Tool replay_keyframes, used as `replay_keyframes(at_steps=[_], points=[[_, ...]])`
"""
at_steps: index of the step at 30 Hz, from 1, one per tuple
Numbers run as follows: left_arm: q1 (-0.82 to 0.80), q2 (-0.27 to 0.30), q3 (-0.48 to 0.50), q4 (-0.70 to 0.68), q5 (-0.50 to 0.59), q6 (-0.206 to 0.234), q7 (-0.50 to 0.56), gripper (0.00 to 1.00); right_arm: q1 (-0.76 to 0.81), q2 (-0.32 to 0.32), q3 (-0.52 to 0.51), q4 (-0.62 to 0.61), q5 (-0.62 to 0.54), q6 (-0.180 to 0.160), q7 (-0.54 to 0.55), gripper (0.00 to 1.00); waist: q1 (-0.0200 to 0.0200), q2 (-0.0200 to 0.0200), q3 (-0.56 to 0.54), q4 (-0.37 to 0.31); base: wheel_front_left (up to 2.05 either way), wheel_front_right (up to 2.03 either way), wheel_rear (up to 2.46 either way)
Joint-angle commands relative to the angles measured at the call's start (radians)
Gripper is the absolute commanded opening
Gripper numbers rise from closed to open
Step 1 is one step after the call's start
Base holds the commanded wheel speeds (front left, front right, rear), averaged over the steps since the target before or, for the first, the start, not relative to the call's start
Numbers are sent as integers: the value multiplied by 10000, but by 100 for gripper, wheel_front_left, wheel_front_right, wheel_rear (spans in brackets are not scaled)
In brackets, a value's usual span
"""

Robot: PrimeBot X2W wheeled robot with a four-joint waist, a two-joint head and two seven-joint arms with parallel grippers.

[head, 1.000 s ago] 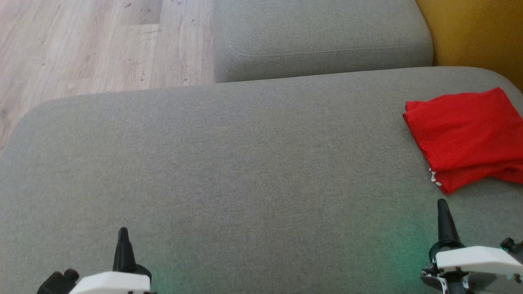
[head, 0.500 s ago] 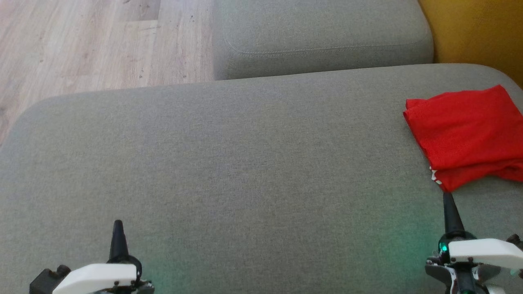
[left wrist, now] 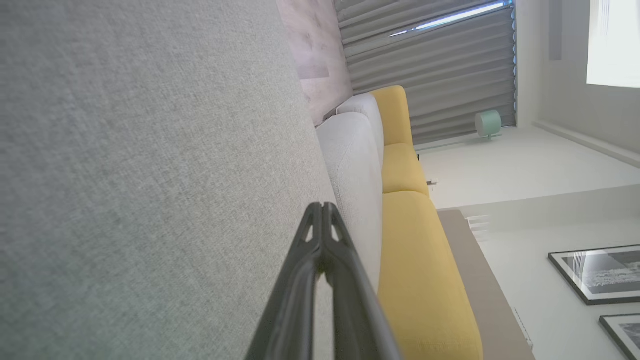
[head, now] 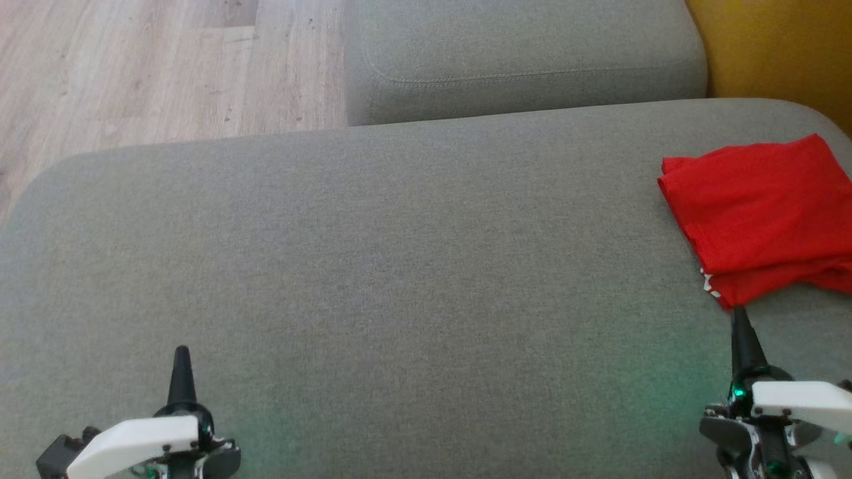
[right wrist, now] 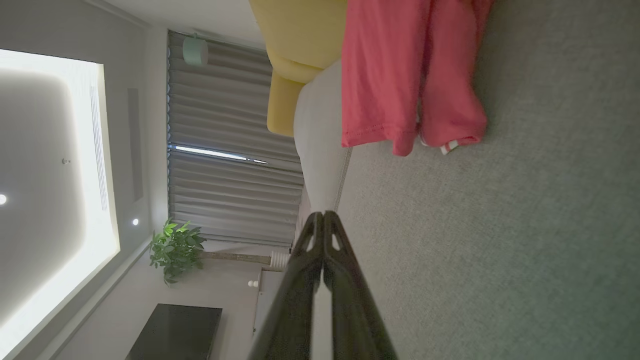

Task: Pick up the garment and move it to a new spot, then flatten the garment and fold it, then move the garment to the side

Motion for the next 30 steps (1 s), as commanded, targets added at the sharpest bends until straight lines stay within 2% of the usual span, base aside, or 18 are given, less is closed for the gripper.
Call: replay_keyframes(at_steps=[1,19,30], points=[[-607,124,456,-231,-369,-116,112,0,-700,-128,101,-331,394,-8,140,0,-1,0,13,-1,0,0,0],[-1082,101,980,-25,-2266,-495,630,0,-1109,-100,-201,-335,2308,-9,643,0,-1,0,125,-15,0,0,0],[-1085,66,1029,-22,-2224,-495,669,0,-1113,-72,-241,-332,2275,-9,675,0,-1,0,124,-15,0,0,0]])
